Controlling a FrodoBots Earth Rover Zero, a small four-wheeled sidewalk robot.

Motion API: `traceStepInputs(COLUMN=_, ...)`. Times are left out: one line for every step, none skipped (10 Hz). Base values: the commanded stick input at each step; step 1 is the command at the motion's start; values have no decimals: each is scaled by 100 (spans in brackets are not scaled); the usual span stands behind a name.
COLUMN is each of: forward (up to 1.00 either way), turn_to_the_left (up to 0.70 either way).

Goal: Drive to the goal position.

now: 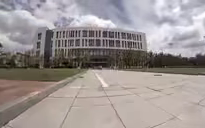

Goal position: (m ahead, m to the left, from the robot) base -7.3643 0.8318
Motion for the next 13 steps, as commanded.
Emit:
traceStepInputs(forward=70, turn_to_the_left=0)
traceStepInputs(forward=70, turn_to_the_left=0)
traceStepInputs(forward=70, turn_to_the_left=2)
traceStepInputs(forward=70, turn_to_the_left=8)
traceStepInputs(forward=70, turn_to_the_left=2)
traceStepInputs(forward=70, turn_to_the_left=8)
traceStepInputs(forward=70, turn_to_the_left=9)
traceStepInputs(forward=70, turn_to_the_left=21)
traceStepInputs(forward=70, turn_to_the_left=35)
traceStepInputs(forward=70, turn_to_the_left=3)
traceStepInputs(forward=70, turn_to_the_left=2)
traceStepInputs(forward=70, turn_to_the_left=2)
traceStepInputs(forward=70, turn_to_the_left=0)
